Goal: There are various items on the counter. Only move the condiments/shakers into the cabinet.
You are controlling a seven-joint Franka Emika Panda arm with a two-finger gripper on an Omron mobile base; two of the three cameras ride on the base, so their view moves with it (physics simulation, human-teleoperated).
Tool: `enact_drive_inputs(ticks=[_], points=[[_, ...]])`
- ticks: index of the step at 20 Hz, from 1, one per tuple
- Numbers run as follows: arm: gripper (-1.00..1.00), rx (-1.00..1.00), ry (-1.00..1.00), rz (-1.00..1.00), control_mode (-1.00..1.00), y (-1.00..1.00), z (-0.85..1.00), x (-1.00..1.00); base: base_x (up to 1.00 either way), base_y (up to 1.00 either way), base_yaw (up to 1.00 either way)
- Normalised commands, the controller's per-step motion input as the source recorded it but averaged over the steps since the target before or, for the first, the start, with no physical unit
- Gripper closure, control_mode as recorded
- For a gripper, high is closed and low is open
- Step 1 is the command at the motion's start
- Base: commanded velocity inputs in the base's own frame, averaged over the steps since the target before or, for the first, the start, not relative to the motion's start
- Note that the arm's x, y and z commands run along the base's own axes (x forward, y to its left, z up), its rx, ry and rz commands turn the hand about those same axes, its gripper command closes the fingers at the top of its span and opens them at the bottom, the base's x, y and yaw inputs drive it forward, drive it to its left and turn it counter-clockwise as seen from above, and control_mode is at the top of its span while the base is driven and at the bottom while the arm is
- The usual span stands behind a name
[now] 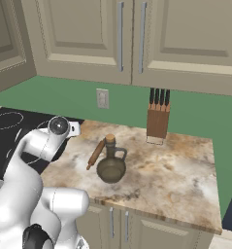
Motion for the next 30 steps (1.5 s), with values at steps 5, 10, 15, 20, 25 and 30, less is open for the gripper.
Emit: enact_drive_inputs(ticks=[5,10,15,20,25,30], points=[[1.0,0.0,-0.01,-0.02,-1.0,-0.32,1.0,-0.07,0.0,0.0,0.0],[1.0,0.0,0.0,-0.02,-1.0,-0.31,1.0,-0.16,0.0,0.0,0.0],[1.0,0.0,-0.06,0.0,-1.0,-0.04,0.73,-0.6,0.0,0.0,0.0],[1.0,0.0,-0.08,-0.02,-1.0,-0.06,0.16,-0.64,0.0,0.0,0.0],[1.0,0.0,-0.13,-0.01,-1.0,-0.01,-0.11,-0.51,0.0,0.0,0.0],[1.0,0.0,0.0,0.0,-1.0,0.0,-0.28,-0.07,0.0,0.0,0.0]])
